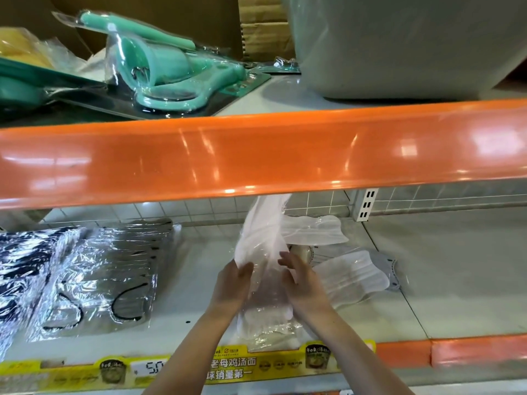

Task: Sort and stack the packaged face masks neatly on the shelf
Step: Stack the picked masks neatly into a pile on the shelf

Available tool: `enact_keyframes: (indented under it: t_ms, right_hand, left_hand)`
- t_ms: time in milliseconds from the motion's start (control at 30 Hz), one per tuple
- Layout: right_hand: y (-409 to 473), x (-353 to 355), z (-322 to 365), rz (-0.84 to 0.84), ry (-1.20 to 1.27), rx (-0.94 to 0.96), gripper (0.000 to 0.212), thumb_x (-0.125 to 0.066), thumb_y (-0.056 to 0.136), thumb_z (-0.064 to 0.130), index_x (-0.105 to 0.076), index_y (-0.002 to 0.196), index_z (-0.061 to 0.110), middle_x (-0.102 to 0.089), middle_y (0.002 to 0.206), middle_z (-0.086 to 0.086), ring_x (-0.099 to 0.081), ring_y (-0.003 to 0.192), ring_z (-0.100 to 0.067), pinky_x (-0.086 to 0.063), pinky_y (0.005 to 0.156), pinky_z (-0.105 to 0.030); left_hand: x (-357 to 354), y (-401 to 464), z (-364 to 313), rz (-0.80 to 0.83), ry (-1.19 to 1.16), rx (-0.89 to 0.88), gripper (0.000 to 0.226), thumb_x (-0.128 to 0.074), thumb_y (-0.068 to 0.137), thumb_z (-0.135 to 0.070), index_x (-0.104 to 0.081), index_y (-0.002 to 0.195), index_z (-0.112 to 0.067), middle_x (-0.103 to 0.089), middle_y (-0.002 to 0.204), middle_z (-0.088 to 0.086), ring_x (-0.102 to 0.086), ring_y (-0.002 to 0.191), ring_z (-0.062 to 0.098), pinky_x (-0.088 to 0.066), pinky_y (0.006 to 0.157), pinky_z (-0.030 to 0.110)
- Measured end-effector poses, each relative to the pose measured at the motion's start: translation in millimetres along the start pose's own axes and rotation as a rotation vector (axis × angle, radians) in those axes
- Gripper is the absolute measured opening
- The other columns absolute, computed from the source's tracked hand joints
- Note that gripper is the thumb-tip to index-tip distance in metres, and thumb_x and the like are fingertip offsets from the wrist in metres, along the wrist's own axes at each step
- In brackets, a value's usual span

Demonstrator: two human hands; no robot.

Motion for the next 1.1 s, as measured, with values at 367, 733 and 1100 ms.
enact_keyframes:
  t_ms: [367,733,1100]
  right_hand:
    - [-9,40,-43,-0.002,-0.663,-0.168,0.046,-0.039,0.096,0.036,-0.036,0.140,0.026,-0.027,0.151,0.003,-0.020,0.140,-0.021,-0.015,0.116,-0.041]
    - [-5,75,-47,-0.160,-0.695,-0.235,0.029,-0.042,0.095,0.035,-0.049,0.122,0.024,-0.044,0.128,0.000,-0.038,0.125,-0.022,-0.025,0.110,-0.040]
    - [19,73,-60,-0.028,-0.711,-0.224,0.060,-0.047,0.092,0.052,-0.036,0.138,0.016,-0.039,0.145,-0.005,-0.033,0.135,-0.024,-0.030,0.107,-0.036]
  left_hand:
    - [-9,-16,0,-0.107,0.270,-0.176,0.058,-0.037,0.100,-0.013,-0.020,0.148,-0.041,-0.059,0.123,0.001,-0.060,0.105,0.022,-0.045,0.082,0.029]
    - [-56,-36,-7,0.137,0.797,-0.282,0.086,-0.036,0.082,-0.072,-0.016,0.149,-0.022,-0.014,0.158,0.012,-0.019,0.143,0.037,-0.020,0.108,0.062]
    - [-42,-14,-1,-0.045,0.715,-0.268,0.037,-0.046,0.091,-0.031,-0.032,0.125,-0.030,-0.041,0.130,-0.006,-0.041,0.120,0.021,-0.038,0.093,0.038]
Point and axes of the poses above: each hand's wrist, its own y-axis towards the middle knuckle, its own x-axis out of the back of the hand, z = x × y, the point moved 2 cm from there along y, towards the middle knuckle
